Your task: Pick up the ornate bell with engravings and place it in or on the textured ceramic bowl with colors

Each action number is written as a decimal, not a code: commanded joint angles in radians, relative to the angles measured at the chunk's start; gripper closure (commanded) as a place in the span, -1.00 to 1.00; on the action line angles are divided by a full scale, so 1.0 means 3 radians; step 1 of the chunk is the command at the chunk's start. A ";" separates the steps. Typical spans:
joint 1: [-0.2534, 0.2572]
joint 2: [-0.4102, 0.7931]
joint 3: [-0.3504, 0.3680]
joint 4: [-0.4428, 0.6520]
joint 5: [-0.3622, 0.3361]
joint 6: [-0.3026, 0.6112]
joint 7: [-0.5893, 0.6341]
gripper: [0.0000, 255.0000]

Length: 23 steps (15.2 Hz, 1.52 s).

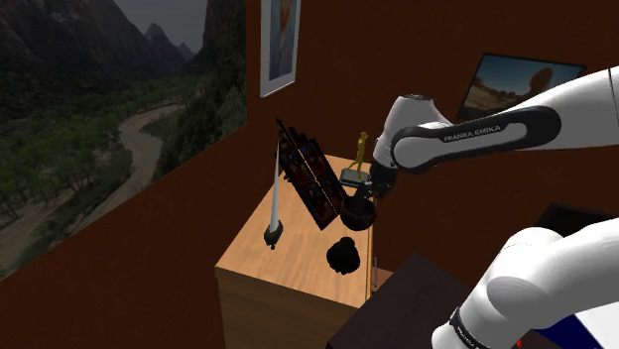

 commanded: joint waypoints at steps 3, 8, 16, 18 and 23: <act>-0.0022 0.0456 -0.0001 -0.0142 -0.0020 0.0608 0.0017 -1.00; -0.0062 0.1169 -0.0018 -0.0179 -0.0055 0.1359 0.0024 -1.00; -0.0111 0.2270 -0.0047 0.0005 -0.0119 0.2279 0.0058 -1.00; -0.0114 0.2399 -0.0045 0.0032 -0.0118 0.2381 0.0058 -1.00; -0.0117 0.2697 -0.0042 0.0107 -0.0114 0.2604 0.0057 -1.00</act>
